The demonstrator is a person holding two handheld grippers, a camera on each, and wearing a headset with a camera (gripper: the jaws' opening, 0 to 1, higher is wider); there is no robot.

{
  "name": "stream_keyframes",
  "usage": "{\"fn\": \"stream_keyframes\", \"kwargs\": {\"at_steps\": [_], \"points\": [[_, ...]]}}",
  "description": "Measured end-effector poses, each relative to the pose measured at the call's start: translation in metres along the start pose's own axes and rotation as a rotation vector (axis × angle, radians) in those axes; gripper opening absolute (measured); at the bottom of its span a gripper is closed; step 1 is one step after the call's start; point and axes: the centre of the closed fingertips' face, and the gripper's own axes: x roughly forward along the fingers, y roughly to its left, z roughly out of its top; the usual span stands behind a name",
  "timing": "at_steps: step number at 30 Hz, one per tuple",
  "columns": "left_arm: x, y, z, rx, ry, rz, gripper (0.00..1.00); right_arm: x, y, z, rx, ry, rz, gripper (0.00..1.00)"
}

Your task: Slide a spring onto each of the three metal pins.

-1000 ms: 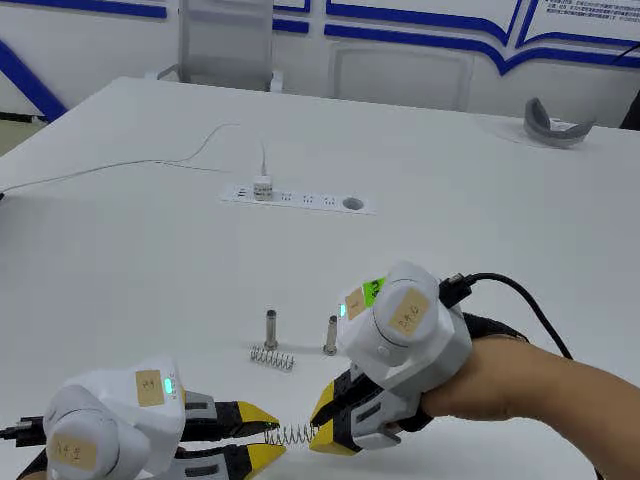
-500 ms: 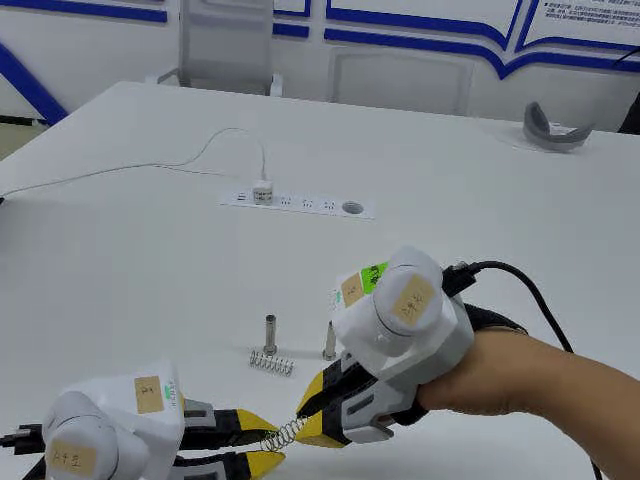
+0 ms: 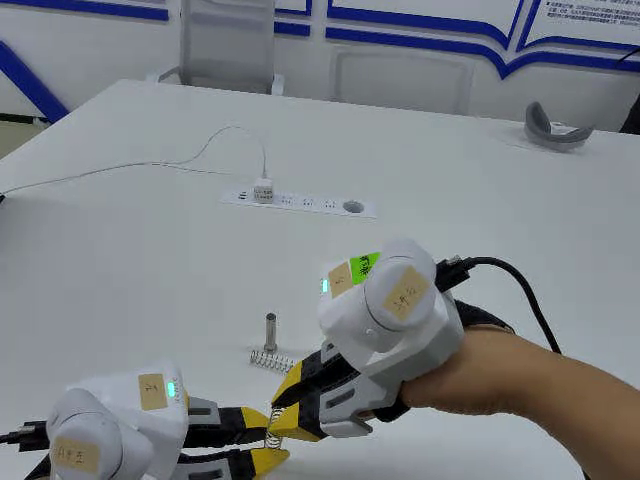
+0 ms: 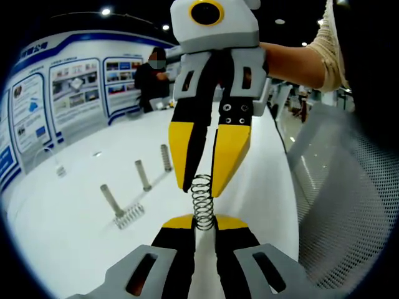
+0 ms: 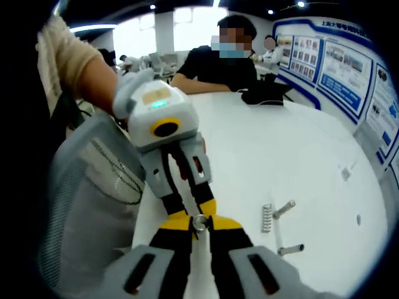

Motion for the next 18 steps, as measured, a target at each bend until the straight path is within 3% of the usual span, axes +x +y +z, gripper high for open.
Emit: {"fn": "stream_keyframes", "kwargs": {"at_steps": [10,18], "points": [[0.000,0.001,0.000,-0.013,-0.006,0.005,0.12,0.000,-0.002,0.000,-0.004,0.001,-0.007,0.12],[-0.001,0.003,-0.003,-0.042,-0.001,0.017,0.25,-0.005,-0.010,-0.002,0.010,-0.002,-0.029,0.12]]}}
